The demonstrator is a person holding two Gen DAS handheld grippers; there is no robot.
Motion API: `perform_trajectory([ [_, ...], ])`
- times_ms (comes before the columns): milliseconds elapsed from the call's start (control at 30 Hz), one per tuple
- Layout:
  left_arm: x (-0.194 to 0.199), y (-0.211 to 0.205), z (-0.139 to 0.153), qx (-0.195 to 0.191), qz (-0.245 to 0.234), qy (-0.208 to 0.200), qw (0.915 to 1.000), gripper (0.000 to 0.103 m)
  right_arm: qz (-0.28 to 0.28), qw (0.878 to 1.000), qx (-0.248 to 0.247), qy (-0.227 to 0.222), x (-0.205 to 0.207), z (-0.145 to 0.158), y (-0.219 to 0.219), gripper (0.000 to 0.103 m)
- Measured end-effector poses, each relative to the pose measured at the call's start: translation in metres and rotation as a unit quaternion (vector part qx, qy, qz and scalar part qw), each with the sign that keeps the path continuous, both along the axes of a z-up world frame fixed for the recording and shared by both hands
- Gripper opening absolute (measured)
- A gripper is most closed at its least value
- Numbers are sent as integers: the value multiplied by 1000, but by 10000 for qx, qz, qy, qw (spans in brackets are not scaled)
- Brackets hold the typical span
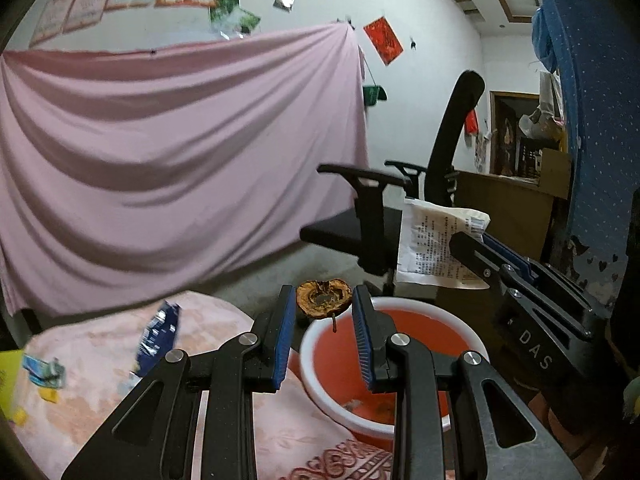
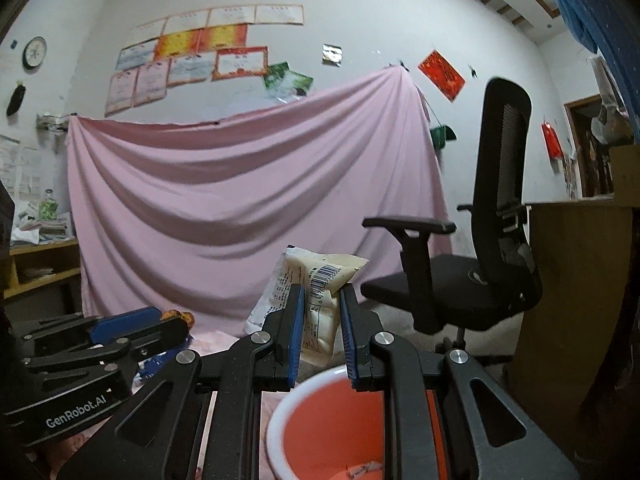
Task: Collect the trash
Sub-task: 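Lift both held items and carry them over the orange basin, then open the left tool over the basin while the right tool opens too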
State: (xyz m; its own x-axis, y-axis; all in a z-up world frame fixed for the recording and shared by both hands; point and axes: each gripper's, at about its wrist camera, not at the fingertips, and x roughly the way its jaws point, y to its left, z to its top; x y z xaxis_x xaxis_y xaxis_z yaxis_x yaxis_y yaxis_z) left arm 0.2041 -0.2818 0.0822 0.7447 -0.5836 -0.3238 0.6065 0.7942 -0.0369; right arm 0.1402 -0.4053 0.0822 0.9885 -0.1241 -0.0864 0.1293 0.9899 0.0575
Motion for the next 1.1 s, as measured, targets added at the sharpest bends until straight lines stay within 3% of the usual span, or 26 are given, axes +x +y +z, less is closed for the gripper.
perform_trajectory([
  [500, 35, -22, -13, -42, -284, 1020, 9944, 25, -218, 9971, 326, 660, 17, -21, -28, 17],
  [667, 39, -23, -17, -52, -319, 1217, 9920, 35, -246, 9957, 420, 783, 20, -27, -33, 17],
  [933, 39, -14, -19, -99, -202, 1338, 9907, 37, -314, 9947, 501, 845, 21, -29, -38, 17],
  [1000, 39, -11, -18, -156, -126, 1311, 9912, 42, -318, 9947, 492, 843, 22, -29, -38, 19],
  [1067, 39, -4, -16, -264, -13, 1266, 9916, 44, -319, 9951, 479, 800, 21, -29, -37, 35],
  [1100, 38, 0, -16, -305, 40, 1243, 9918, 44, -310, 9955, 480, 761, 20, -29, -36, 37],
])
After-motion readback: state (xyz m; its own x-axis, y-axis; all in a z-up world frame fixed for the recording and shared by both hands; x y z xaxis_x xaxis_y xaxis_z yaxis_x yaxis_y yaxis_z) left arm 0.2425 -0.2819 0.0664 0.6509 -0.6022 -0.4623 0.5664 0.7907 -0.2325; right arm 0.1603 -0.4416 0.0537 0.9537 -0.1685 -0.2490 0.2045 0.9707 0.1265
